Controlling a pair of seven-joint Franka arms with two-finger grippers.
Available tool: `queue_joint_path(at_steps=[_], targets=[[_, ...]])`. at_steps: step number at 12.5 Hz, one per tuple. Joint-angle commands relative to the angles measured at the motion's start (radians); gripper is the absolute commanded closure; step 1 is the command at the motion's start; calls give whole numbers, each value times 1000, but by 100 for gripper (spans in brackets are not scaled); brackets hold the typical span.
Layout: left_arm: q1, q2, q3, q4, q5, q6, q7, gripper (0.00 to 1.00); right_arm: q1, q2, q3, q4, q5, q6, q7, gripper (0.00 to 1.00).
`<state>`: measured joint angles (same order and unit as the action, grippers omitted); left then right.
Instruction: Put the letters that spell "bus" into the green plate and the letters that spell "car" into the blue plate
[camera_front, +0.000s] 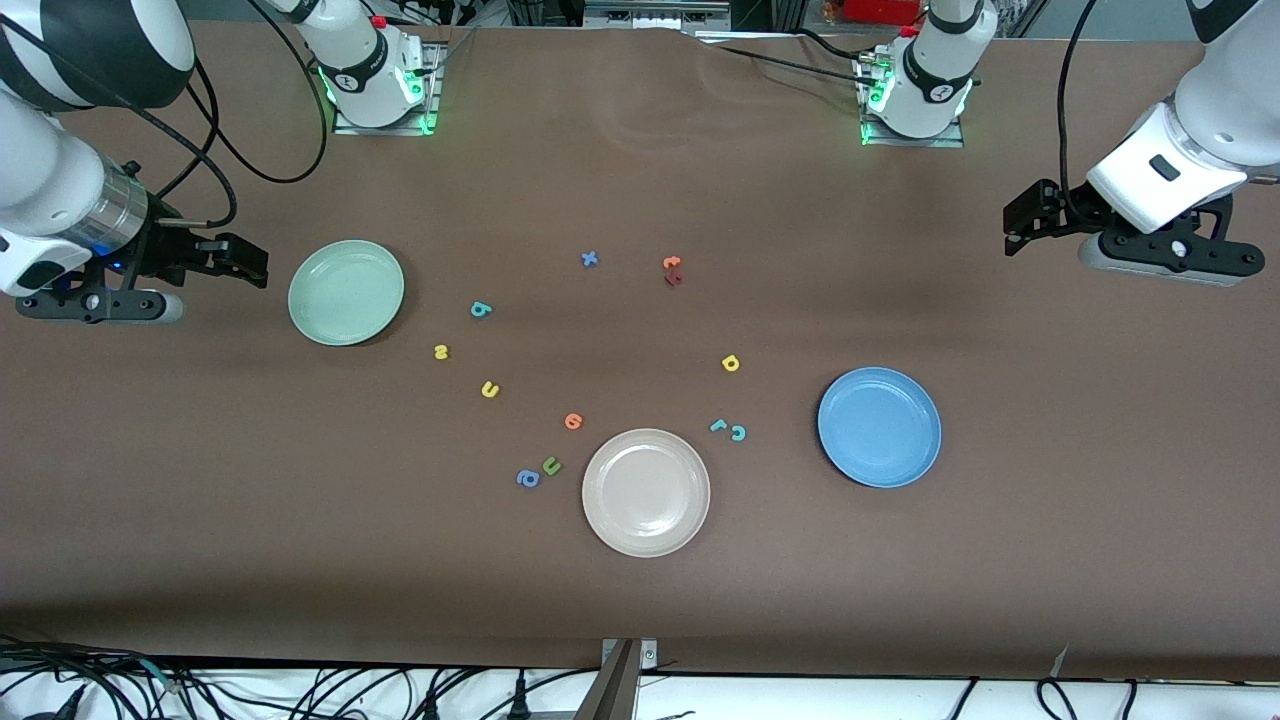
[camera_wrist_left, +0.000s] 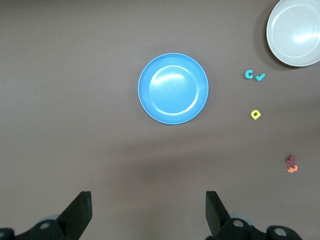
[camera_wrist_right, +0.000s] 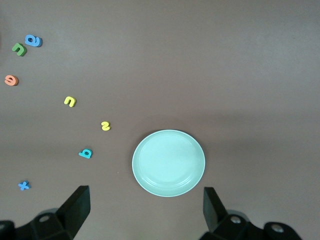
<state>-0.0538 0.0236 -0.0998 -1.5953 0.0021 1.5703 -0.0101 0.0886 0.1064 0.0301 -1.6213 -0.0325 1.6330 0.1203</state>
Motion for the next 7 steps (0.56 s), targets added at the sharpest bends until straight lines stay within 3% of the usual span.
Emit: queue_joint_path(at_steps=[1,7], targets=[[-9,44,-1,23,-11,-30,15,0,5,-8,-6,-9,0,2,9,0],[-125,180,-11,34,-17,-19,19,0,7,-8,-4,-11,0,-13,12,0]])
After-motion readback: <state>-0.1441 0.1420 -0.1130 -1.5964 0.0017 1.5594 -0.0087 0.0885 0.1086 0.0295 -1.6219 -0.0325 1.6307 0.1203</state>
